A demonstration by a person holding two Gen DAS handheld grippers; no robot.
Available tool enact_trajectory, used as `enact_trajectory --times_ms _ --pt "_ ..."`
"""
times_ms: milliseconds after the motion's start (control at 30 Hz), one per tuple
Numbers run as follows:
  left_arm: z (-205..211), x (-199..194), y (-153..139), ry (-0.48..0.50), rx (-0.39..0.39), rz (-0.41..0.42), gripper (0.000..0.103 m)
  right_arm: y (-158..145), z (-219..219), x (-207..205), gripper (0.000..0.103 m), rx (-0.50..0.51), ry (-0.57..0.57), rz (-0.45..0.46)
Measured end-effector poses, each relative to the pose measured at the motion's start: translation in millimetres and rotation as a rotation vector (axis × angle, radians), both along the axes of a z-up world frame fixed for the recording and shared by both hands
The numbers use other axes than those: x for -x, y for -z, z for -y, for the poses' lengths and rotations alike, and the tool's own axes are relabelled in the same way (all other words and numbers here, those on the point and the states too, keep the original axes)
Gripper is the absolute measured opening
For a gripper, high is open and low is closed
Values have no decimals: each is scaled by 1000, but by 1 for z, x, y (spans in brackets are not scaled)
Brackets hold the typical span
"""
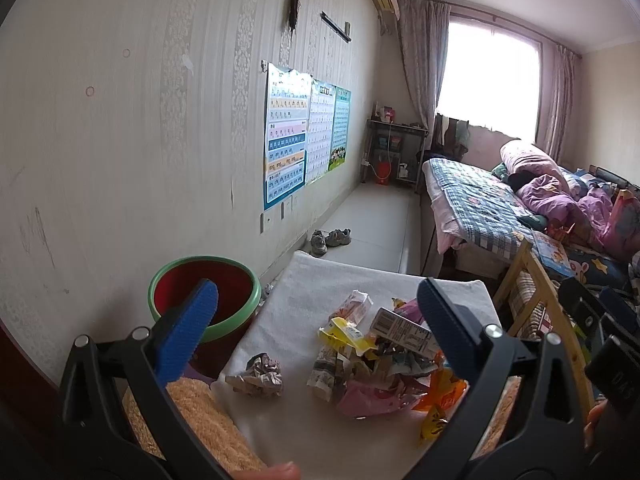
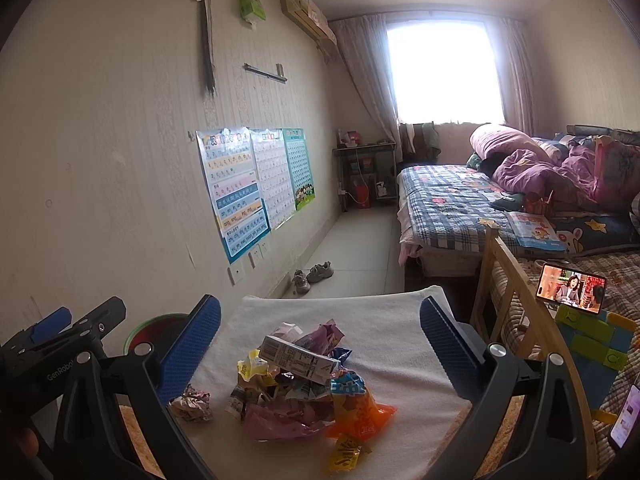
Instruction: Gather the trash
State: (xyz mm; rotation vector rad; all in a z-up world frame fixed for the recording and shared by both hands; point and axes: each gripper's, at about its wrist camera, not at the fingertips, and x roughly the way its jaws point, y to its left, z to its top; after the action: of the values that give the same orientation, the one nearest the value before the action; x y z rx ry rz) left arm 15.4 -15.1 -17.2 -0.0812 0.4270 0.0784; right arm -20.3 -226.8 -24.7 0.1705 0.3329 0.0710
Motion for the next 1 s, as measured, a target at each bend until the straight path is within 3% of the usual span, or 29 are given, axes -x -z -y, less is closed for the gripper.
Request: enact_trajectory --times_ms 733,900,1000 --pt "-3 -2 9 1 -11 -31 98 4 3 2 96 4 1 -24" --pt "-9 -13 12 6 -43 -70 98 15 2 -15 96 49 30 -47" --pt "-18 -21 16 20 -60 -104 98 32 2 -43 96 73 39 -114"
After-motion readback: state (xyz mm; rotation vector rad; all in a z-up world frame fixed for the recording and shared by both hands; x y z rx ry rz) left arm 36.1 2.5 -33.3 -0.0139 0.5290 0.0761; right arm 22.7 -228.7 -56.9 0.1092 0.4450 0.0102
